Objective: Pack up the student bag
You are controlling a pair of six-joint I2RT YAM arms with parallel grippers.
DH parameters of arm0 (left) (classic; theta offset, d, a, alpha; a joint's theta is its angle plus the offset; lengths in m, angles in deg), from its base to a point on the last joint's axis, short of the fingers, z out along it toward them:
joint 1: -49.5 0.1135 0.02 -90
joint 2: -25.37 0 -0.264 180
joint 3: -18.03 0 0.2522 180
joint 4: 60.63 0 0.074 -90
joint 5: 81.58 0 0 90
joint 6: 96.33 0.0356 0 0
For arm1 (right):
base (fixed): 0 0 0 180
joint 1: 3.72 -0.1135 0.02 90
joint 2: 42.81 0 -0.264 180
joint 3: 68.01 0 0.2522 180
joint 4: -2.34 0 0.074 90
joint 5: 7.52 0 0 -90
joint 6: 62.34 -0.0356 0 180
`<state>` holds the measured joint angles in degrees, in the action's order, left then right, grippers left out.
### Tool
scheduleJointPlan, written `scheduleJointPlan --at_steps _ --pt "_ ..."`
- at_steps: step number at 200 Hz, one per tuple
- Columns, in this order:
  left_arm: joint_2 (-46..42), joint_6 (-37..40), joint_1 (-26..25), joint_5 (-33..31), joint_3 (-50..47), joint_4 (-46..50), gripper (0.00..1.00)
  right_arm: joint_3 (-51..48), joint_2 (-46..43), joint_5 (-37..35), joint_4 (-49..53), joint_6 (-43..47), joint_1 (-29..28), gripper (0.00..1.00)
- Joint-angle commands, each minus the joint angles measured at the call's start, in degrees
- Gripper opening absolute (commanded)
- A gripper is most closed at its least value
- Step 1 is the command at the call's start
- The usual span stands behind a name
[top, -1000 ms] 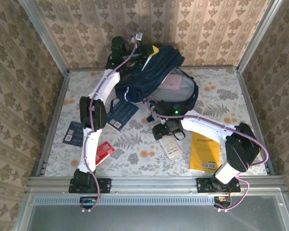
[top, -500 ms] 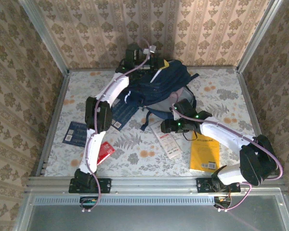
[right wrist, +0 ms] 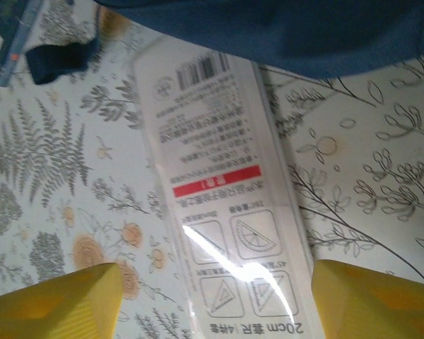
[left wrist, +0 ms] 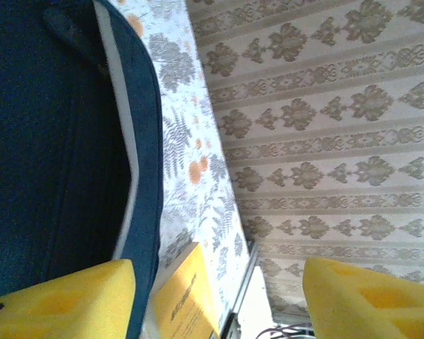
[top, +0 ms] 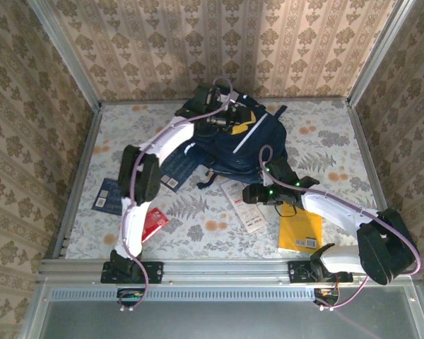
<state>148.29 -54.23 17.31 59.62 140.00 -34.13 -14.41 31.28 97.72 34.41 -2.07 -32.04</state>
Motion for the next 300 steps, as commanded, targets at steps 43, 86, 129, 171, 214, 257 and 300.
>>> scheduleJointPlan --at_steps 43,86,129,171,214,257,300 --pt "-30.49 7.67 0.46 -10.37 -36.93 -1.03 0.69 1.22 7.5 -3.57 -4.71 0.91 -2.01 0.86" --pt "-33.94 6.54 -0.42 -10.28 -52.36 -5.77 0.7 2.94 13.82 -4.75 -6.4 0.43 -2.92 0.87" --pt "-31.34 4.14 -0.59 -8.68 -58.35 -10.36 0.7 2.33 15.36 5.15 -9.8 -0.83 -4.68 0.85" --pt "-25.19 -1.86 -0.86 -6.51 -61.27 -20.32 0.7 -1.6 15.74 14.66 -18.65 -7.54 -4.99 0.84" --pt "-24.46 0.58 -0.93 -8.72 -60.59 -16.16 0.7 -2.74 17.3 17.19 -23.5 -11.46 -5.24 0.82" --pt "-22.55 0.53 -1.71 -8.18 -59.57 -15.63 0.7 -2.76 18.89 20.68 -28.89 -14.17 -6.04 0.81" --pt "-19.61 1.25 -2.52 -9.56 -56.86 -11.82 0.68 -1.23 21.08 21.72 -28.76 -14.2 -6.93 0.8"
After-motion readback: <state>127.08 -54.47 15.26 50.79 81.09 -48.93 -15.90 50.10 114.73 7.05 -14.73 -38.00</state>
